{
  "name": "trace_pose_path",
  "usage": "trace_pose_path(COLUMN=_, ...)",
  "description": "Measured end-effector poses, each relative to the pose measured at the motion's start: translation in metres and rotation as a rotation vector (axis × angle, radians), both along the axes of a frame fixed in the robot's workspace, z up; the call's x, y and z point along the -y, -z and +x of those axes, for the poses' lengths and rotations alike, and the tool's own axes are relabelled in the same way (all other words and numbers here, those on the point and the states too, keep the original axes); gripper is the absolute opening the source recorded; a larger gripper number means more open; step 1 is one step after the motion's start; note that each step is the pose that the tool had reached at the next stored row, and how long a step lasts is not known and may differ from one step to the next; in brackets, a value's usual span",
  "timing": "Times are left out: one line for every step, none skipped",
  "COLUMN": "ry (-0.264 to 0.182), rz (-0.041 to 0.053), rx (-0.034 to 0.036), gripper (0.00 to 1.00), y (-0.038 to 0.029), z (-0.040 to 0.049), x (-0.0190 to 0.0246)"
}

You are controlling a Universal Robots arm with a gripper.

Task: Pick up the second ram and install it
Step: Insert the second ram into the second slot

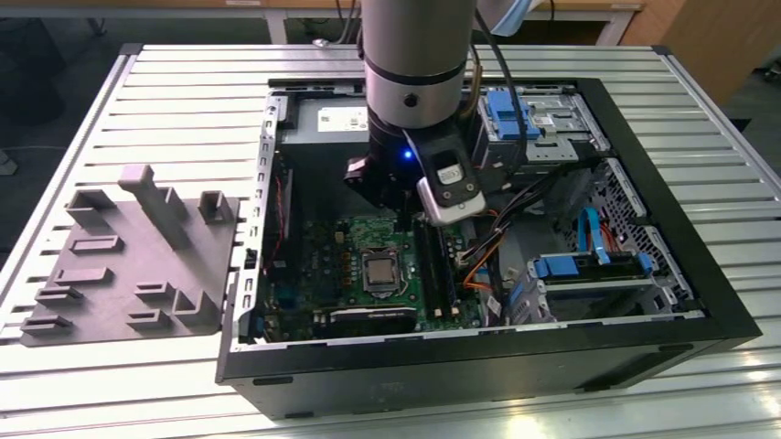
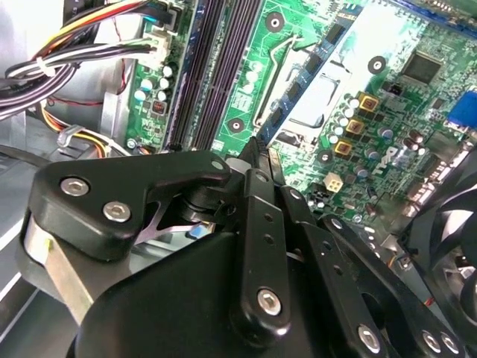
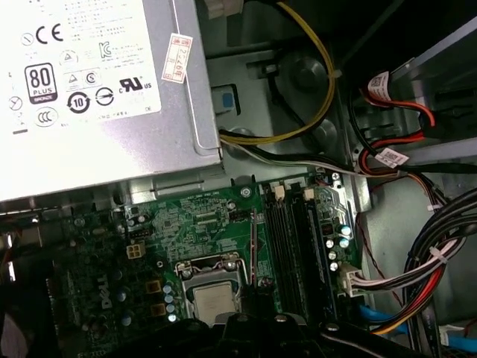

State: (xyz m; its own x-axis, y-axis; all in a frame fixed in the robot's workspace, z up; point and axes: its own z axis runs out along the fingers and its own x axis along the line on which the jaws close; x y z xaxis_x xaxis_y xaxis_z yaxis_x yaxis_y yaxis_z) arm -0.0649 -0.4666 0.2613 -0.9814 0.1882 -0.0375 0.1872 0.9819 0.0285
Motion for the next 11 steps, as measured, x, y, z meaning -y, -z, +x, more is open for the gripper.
trace_pose_path(ry=-0.010, rz=0.0000, rx=0.0000, gripper=0.12, y=0.0004, z=0.0001, x=0.0000)
trace_pose_path(ry=-0.020, rz=0.0000, rx=0.0000, gripper=0.12, y=0.0009, z=0.0001, x=0.0000)
trace_pose_path(ry=-0.031, rz=0.0001, rx=0.0000, gripper=0.12, y=0.0014, z=0.0002, x=-0.0001)
trace_pose_path(ry=-0.041, rz=0.0000, rx=0.0000, gripper=0.12, y=0.0019, z=0.0003, x=-0.0001)
trace_pose_path(ry=-0.051, rz=0.0000, rx=0.0000, gripper=0.12, y=0.0025, z=0.0004, x=-0.0001)
trace_pose_path(ry=-0.061, rz=0.0000, rx=0.0000, gripper=0.12, y=0.0034, z=0.0008, x=-0.0001)
trace_pose_path(ry=-0.065, rz=0.0001, rx=0.0001, gripper=0.12, y=0.0046, z=0.0009, x=-0.0001)
trace_pose_path(ry=-0.069, rz=0.0000, rx=0.0000, gripper=0.12, y=0.0056, z=0.0011, x=-0.0001)
trace_pose_path(ry=-0.071, rz=0.0000, rx=0.0000, gripper=0.12, y=0.0065, z=0.0015, x=-0.0001)
trace_pose_path(ry=-0.072, rz=0.0000, rx=0.0000, gripper=0.12, y=0.0070, z=0.0019, x=-0.0001)
trace_pose_path(ry=-0.072, rz=-0.0002, rx=-0.0001, gripper=0.12, y=0.0073, z=0.0024, x=-0.0001)
